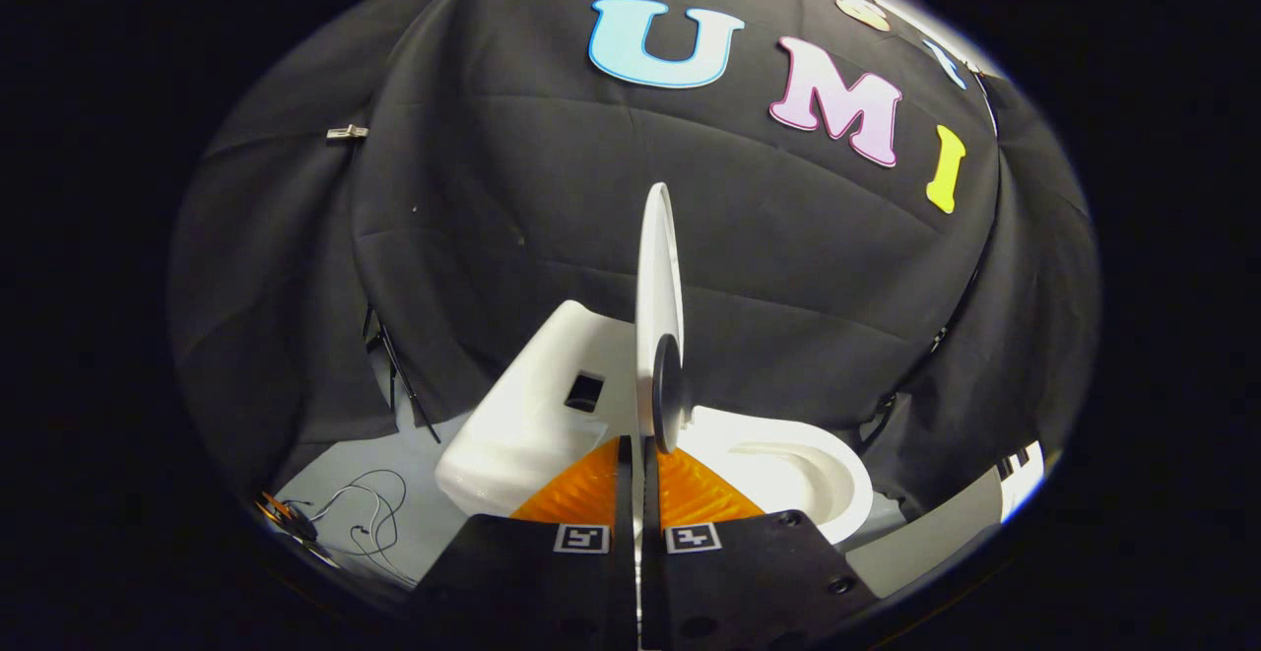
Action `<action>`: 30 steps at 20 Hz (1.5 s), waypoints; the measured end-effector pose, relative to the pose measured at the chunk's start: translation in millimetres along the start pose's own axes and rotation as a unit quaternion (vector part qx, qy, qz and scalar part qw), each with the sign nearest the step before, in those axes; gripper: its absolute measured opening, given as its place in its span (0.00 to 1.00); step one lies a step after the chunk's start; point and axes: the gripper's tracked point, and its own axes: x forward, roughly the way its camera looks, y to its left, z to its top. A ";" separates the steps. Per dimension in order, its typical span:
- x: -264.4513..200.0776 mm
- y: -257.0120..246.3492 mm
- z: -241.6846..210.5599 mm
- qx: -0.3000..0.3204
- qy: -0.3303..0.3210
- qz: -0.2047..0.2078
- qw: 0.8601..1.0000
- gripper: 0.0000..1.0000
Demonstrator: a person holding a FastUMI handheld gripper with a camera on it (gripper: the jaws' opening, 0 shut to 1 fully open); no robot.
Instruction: Open the toilet lid.
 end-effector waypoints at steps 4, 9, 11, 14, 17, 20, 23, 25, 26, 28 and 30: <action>-1.5 -2.2 5.5 -0.005 -0.007 0.008 1.000 0.07; -2.4 -6.4 -1.7 -0.012 -0.014 0.025 1.000 0.64; -2.8 -14.3 -3.7 -0.005 -0.014 0.021 1.000 1.00; -2.4 -20.6 -0.1 0.011 -0.017 0.030 0.999 0.99; -9.2 -21.3 -5.8 0.025 -0.002 0.053 0.998 0.99; -26.6 -25.4 -7.5 0.007 -0.020 0.079 0.997 0.99; -41.0 -43.7 -15.0 0.003 -0.034 0.097 0.995 0.99; -47.8 -58.8 -17.2 0.010 -0.038 0.110 0.993 0.99; -49.9 -70.1 -16.1 0.013 -0.043 0.112 0.993 0.99; -55.3 -91.3 -19.4 0.022 -0.052 0.123 0.991 0.99; -58.9 -107.8 -27.1 0.040 -0.057 0.150 0.986 0.99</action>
